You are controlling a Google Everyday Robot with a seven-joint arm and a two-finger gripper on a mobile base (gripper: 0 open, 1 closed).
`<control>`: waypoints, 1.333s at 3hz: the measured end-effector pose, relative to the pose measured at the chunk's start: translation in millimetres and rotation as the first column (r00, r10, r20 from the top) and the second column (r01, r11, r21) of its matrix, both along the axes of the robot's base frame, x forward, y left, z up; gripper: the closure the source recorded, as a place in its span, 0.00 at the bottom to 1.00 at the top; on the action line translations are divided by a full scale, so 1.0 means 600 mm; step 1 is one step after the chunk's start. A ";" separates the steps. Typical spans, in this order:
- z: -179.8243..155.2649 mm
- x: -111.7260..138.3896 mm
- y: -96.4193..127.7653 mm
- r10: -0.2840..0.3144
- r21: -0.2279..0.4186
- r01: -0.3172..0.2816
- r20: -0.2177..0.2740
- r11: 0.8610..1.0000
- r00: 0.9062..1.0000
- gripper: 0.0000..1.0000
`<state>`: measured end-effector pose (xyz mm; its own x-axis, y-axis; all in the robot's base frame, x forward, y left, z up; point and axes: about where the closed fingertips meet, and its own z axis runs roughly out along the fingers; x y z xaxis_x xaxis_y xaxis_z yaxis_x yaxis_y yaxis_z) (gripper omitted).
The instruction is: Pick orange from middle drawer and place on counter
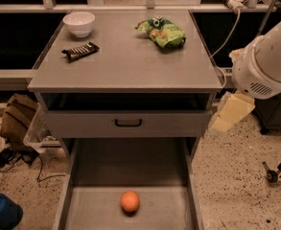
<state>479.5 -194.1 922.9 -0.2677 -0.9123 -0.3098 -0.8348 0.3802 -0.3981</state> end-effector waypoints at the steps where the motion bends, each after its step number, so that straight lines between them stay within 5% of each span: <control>1: -0.004 -0.001 0.003 0.005 0.002 -0.005 -0.006 1.000 1.000 0.00; 2: -0.078 -0.009 0.037 0.029 0.075 -0.026 -0.042 0.997 0.999 0.00; 4: -0.127 -0.013 0.065 0.062 0.082 -0.056 -0.077 0.995 0.995 0.00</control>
Offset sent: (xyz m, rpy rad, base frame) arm -0.0119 0.0543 -0.1284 0.2065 0.1243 0.0762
